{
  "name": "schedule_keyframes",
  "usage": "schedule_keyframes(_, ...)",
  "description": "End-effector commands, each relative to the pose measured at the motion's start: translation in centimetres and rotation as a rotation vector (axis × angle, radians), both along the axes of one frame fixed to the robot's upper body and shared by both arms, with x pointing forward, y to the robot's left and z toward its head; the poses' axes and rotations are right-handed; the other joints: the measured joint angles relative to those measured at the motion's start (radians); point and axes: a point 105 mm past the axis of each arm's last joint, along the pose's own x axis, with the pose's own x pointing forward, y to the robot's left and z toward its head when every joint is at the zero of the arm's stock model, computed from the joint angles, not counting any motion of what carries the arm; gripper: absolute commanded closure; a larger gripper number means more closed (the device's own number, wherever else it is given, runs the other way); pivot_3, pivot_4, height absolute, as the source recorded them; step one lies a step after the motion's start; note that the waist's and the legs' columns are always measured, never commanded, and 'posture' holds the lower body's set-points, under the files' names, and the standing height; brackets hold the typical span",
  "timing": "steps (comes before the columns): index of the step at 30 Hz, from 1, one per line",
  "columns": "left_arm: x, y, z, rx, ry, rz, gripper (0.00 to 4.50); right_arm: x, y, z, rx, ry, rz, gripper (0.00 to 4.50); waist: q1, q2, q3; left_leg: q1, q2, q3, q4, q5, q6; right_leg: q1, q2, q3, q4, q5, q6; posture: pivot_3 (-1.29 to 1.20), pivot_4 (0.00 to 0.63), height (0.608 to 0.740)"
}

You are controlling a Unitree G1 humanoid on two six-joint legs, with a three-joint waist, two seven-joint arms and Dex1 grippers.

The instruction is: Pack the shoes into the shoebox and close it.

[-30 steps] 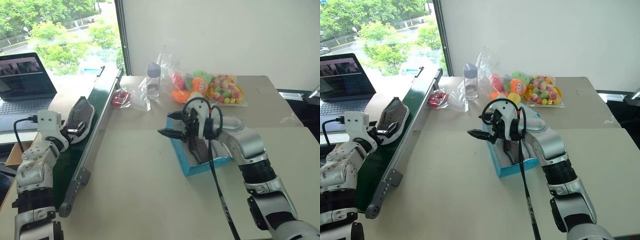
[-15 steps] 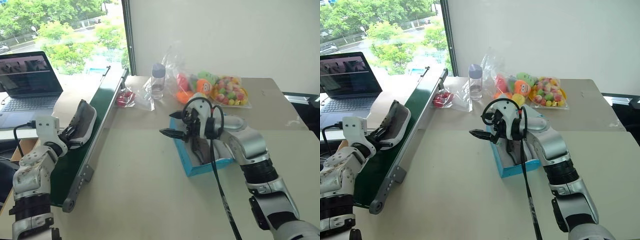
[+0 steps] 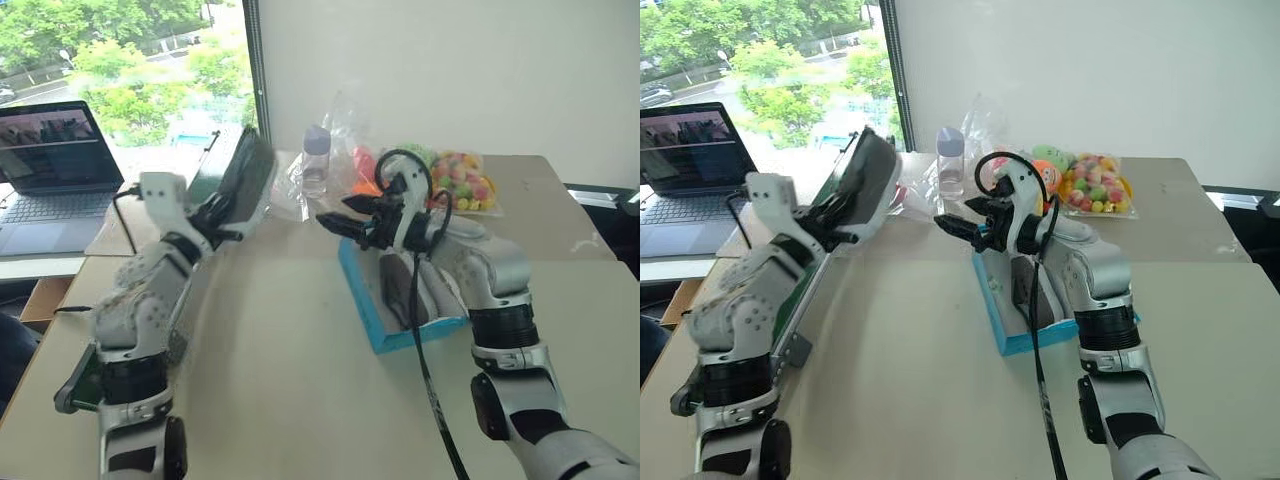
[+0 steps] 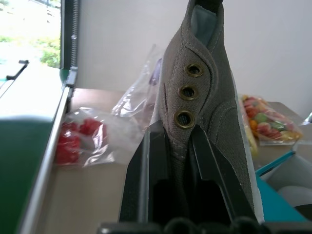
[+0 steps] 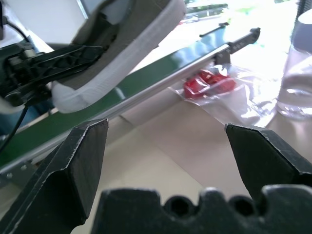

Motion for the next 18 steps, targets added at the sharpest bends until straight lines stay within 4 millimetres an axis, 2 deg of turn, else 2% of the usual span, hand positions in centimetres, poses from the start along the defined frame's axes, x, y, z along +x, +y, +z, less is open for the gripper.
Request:
schedule_keyframes(1,-0.2,-2.6,0.9,-0.01,-0.037,-0.06,4.46,0.5,0.0,2.4,0.062,-0.031,-0.031,0.0,-0.007,0.0,0.0,0.0,0.0,0.0,0.0,0.0,0.0,0.0,0.001,0.0,0.0,0.0,0.0,0.0,0.15,0.74)
schedule_keyframes(3,-0.2,-4.5,0.5,0.001,-0.032,-0.111,4.46,0.8,0.0,3.3,0.125,-0.013,-0.049,0.0,-0.012,0.0,0.0,0.0,0.001,0.0,0.0,0.0,0.0,0.0,0.002,0.0,0.0,0.0,0.0,0.0,0.15,0.74)
schedule_keyframes(6,-0.2,-6.0,0.4,0.004,-0.034,-0.145,4.46,0.8,-0.1,4.4,0.196,0.008,-0.055,0.0,-0.013,0.0,0.0,0.0,0.001,0.0,0.0,0.001,0.0,0.0,0.003,0.0,0.001,0.0,0.0,0.0,0.15,0.74)
schedule_keyframes(11,0.3,-6.8,1.0,-0.01,-0.05,-0.154,4.46,0.9,-0.5,5.4,0.297,0.05,-0.068,0.0,-0.015,0.0,0.0,0.0,0.001,0.0,0.001,0.001,0.001,0.0,0.002,0.001,0.001,0.0,0.0,0.0,0.15,0.74)
schedule_keyframes(18,0.9,-6.9,2.8,-0.032,-0.102,-0.144,4.46,1.3,-0.8,5.3,0.327,0.085,-0.093,0.0,-0.016,0.0,0.0,0.0,0.0,0.0,0.0,0.0,0.001,0.0,0.003,0.001,0.0,0.0,0.0,0.0,0.15,0.74)
